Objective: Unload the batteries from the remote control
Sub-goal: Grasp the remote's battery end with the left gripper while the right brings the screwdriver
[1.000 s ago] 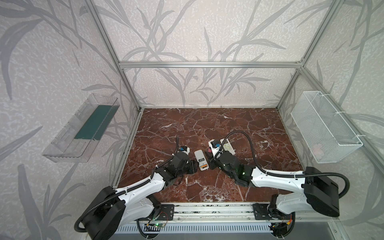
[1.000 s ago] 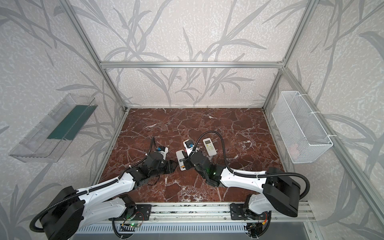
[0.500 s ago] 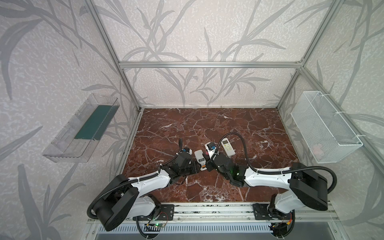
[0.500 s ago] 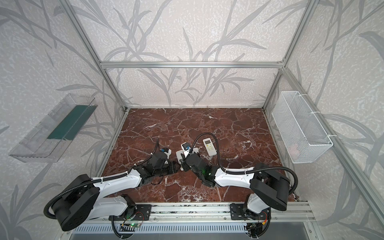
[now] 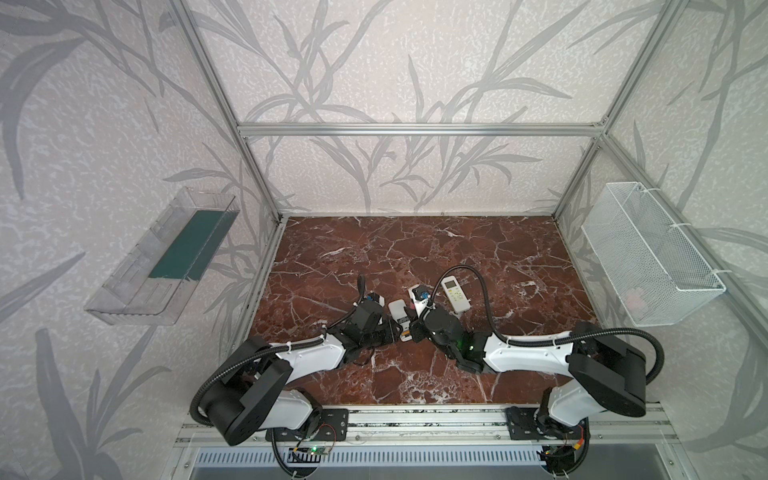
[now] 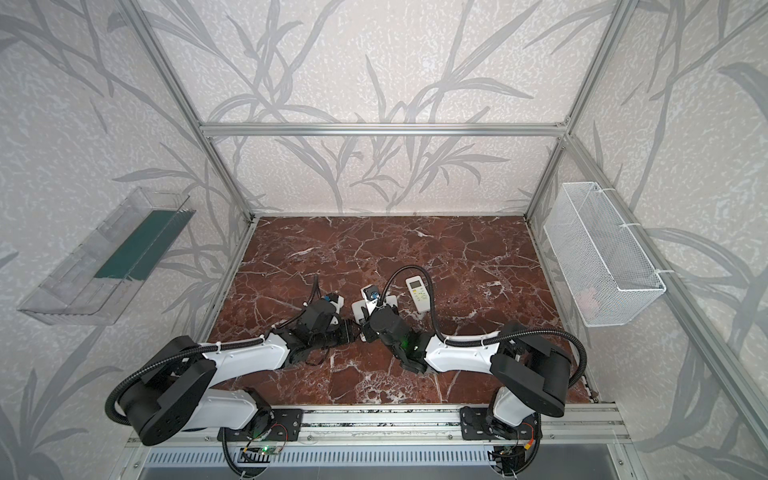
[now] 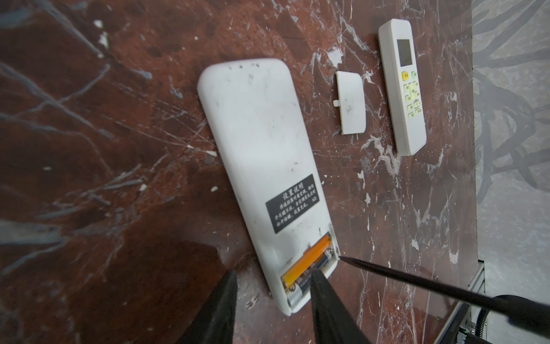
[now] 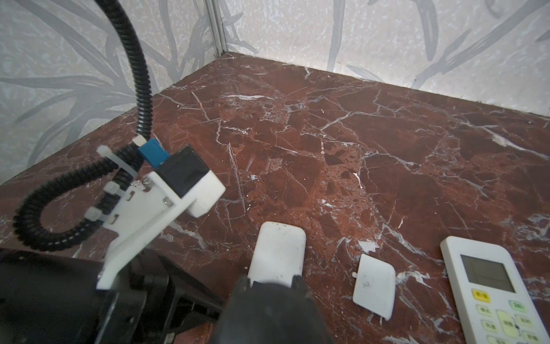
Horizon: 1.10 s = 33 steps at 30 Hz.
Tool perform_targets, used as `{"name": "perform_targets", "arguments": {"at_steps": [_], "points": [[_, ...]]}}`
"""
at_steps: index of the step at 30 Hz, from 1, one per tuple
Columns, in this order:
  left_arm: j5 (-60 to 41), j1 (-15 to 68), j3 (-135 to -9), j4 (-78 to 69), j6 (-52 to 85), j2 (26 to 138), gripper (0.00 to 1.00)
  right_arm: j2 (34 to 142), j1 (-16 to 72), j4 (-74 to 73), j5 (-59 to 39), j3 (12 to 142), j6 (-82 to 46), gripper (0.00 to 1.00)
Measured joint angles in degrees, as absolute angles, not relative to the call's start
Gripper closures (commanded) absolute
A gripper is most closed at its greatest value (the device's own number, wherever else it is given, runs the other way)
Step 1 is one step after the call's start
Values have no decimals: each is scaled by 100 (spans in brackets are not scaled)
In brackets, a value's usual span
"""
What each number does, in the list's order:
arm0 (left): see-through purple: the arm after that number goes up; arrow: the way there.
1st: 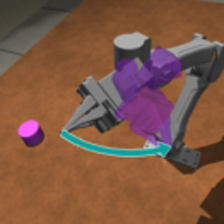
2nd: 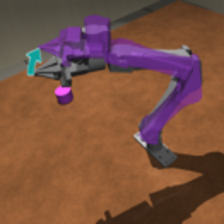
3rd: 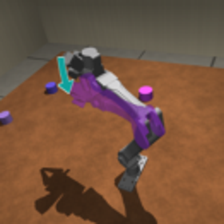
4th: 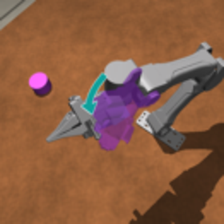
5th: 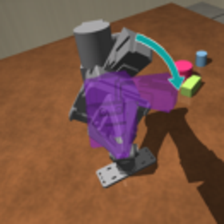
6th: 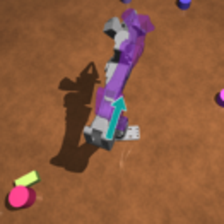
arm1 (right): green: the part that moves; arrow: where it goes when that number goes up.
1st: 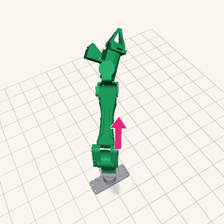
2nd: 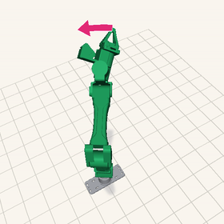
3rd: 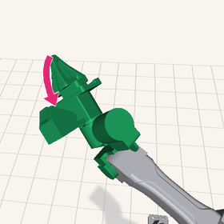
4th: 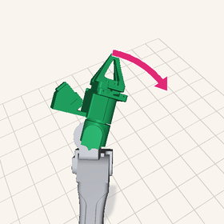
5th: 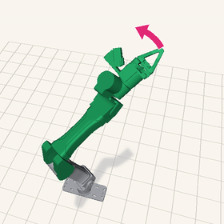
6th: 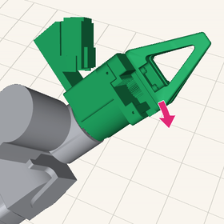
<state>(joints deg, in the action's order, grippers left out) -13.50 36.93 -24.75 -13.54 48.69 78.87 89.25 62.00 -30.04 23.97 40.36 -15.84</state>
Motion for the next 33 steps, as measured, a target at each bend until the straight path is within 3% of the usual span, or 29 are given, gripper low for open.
{"name": "perform_targets", "arguments": {"at_steps": [33], "points": [[-1789, 3507, -2801, -1662, 5384, 8676, 75, 9452, 6219, -2886, 2764, 4394, -1321, 100]]}}
